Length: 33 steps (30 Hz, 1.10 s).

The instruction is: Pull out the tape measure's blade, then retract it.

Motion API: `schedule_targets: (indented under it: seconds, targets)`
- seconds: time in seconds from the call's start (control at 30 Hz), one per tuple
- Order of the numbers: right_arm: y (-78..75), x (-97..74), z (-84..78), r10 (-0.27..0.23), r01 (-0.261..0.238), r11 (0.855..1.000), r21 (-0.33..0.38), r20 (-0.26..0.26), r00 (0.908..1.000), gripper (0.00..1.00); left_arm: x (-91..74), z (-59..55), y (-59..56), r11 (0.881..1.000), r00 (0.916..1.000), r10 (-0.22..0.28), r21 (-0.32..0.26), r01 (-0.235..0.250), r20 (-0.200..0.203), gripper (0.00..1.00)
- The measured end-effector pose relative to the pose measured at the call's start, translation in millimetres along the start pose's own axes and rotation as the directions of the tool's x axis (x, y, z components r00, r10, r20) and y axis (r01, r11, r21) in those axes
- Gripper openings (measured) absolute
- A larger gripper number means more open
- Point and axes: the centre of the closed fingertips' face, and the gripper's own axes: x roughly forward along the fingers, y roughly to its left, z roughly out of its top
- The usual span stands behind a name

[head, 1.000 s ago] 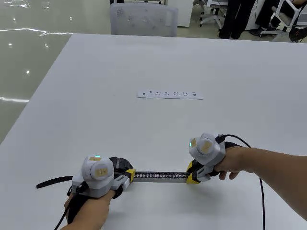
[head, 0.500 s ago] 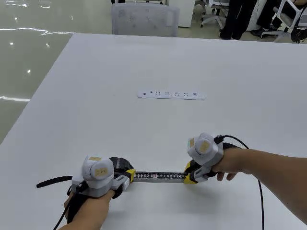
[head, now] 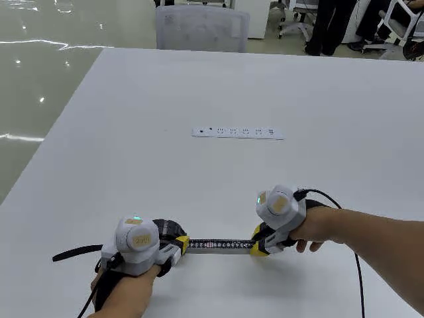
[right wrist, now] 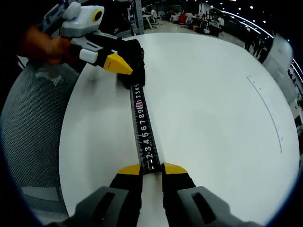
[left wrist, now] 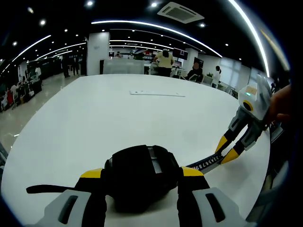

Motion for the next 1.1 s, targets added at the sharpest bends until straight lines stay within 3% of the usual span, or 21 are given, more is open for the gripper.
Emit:
schedule_targets:
  seconds: [1.1]
  targets:
    - [3.1,11.2,21.3,0.007,-0.008,1.0,0.018,0.028,0.9996,0.14,0.5,0.3,-0.3,1.0,1.0,-0.005,-0.002,0.005,-0.007,0.57]
